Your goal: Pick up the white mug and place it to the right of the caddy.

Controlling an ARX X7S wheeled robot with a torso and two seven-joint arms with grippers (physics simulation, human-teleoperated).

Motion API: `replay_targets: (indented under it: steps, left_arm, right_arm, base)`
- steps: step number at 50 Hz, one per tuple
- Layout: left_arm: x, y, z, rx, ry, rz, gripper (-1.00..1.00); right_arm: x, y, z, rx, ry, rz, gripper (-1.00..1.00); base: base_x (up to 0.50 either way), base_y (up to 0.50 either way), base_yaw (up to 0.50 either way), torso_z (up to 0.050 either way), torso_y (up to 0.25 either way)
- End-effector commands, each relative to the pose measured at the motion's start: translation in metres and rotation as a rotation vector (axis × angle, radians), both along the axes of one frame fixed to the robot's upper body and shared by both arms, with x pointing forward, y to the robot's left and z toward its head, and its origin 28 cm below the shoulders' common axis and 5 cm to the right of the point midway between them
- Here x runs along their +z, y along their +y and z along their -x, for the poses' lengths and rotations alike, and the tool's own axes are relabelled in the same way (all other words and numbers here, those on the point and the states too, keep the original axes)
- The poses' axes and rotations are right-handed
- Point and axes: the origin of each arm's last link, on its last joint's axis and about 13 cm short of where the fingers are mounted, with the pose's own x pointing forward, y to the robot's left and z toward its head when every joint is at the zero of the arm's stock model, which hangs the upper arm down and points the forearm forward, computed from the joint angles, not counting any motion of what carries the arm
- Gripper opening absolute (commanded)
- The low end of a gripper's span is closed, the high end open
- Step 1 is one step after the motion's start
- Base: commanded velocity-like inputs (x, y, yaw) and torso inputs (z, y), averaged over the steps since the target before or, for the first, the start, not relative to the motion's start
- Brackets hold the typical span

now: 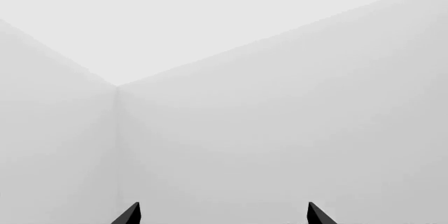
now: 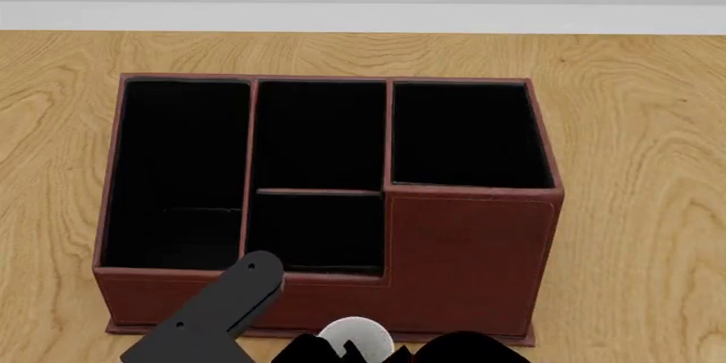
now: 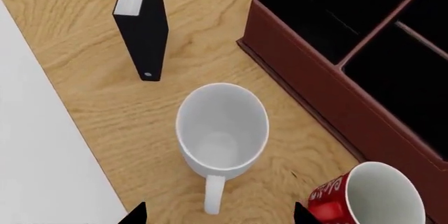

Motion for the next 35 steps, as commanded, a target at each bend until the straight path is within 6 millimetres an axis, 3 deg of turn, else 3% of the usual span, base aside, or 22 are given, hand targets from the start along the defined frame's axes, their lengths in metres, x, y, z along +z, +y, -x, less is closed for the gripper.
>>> replay_targets:
  steps: [1, 35]
  left_arm:
    - [-0.002, 0.001, -0.001, 0.005, 0.003, 0.001, 1.0]
    - [-0.006, 0.0, -0.003, -0.002, 0.019, -0.011, 1.0]
  right_arm:
    - [-0.006, 0.003, -0.008, -0.006, 0.028, 0.005, 1.0]
    - [-0.025, 0.01, -0.025, -0.014, 0.098, 0.027, 1.0]
  base:
    - [0.0, 0.0, 0.0, 0.0, 0.0]
    - [0.0, 0.0, 0.0, 0.0, 0.0]
